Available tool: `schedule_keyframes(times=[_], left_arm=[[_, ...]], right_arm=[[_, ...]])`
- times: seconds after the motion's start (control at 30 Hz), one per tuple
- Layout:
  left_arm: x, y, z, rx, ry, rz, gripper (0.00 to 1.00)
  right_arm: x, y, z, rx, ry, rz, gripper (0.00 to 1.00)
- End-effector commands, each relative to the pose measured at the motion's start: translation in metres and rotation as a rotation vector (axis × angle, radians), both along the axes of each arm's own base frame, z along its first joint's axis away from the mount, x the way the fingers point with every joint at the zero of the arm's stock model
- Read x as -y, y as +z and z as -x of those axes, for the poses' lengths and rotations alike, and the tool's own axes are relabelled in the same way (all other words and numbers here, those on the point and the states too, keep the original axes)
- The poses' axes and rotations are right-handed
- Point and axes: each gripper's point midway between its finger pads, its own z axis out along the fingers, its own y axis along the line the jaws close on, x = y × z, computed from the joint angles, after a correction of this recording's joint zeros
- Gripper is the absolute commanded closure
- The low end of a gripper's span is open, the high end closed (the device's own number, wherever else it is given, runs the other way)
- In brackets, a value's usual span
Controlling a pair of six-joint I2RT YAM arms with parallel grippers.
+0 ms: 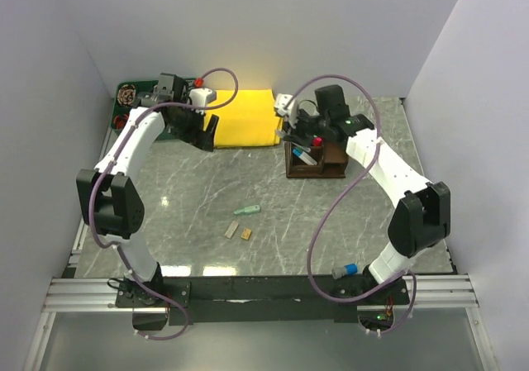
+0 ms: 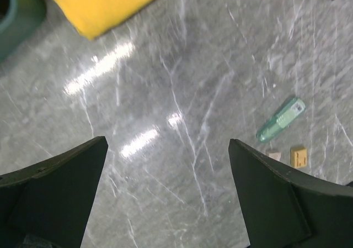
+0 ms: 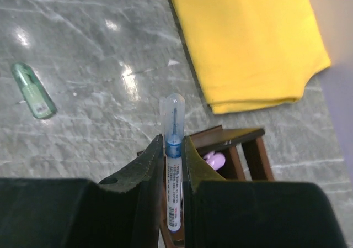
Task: Sort the stationery into containers
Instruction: Place the pen in the storage box.
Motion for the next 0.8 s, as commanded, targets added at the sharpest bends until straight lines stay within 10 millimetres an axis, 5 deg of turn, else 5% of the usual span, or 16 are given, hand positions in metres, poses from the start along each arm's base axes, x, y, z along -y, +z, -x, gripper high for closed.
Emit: schedule_keyframes(times=[0.0, 0.2, 0.77], left_arm=[[0.009, 0.008, -0.008, 0.001, -0.034, 0.028, 0.01], [0.004, -0.016, -0.005, -0.073, -0.037, -0.004, 0.01], [0.016, -0.046, 0.017, -0.165, -0.09, -0.07, 0.01]], right_arm=[[0.027, 0.006, -0.013, 0.08, -0.015, -0.095, 1.0], [0.049, -0.019, -0.02, 0.094, -0.029, -0.136, 1.0], [0.044, -0.01, -0.017, 0.01, 0.026, -0.292, 1.0]])
